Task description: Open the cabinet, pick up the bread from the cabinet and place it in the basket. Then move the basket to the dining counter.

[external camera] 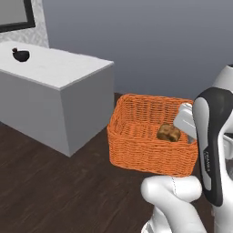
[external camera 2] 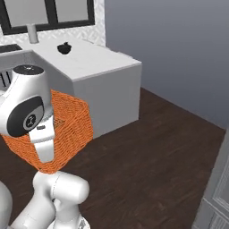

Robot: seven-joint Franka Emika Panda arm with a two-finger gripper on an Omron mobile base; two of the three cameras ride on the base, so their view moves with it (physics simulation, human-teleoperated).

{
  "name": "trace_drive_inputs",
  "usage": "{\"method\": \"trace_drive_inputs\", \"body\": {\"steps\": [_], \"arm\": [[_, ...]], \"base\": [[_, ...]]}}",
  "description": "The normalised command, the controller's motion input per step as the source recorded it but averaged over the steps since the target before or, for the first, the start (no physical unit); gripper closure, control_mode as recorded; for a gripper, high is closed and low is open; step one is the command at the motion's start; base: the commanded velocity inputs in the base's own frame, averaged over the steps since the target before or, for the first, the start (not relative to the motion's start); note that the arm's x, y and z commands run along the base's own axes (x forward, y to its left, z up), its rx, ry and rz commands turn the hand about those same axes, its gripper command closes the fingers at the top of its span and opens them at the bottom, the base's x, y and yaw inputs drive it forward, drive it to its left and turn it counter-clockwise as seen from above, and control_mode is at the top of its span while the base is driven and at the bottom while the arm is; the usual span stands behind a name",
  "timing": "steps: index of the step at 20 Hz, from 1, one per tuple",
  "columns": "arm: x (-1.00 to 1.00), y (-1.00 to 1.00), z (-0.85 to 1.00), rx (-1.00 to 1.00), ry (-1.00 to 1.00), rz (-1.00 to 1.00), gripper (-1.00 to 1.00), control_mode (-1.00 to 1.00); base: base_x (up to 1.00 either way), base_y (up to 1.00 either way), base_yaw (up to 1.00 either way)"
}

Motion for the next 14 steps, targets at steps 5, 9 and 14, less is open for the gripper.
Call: {"method": "trace_drive_inputs", "body": {"steps": [5,9,14], "arm": [[0.0,0.0,0.0,0.0,0.0,0.0,1.0,1.0],[0.0,0.0,0.0,0.0,0.0,0.0,1.0,1.0],[0.0,0.0,0.0,0.0,0.0,0.0,1.0,1.0]], "base": [[0.84,1.0,-0.22],[0.79,1.0,-0.25],[0.69,1.0,-0.3]]}}
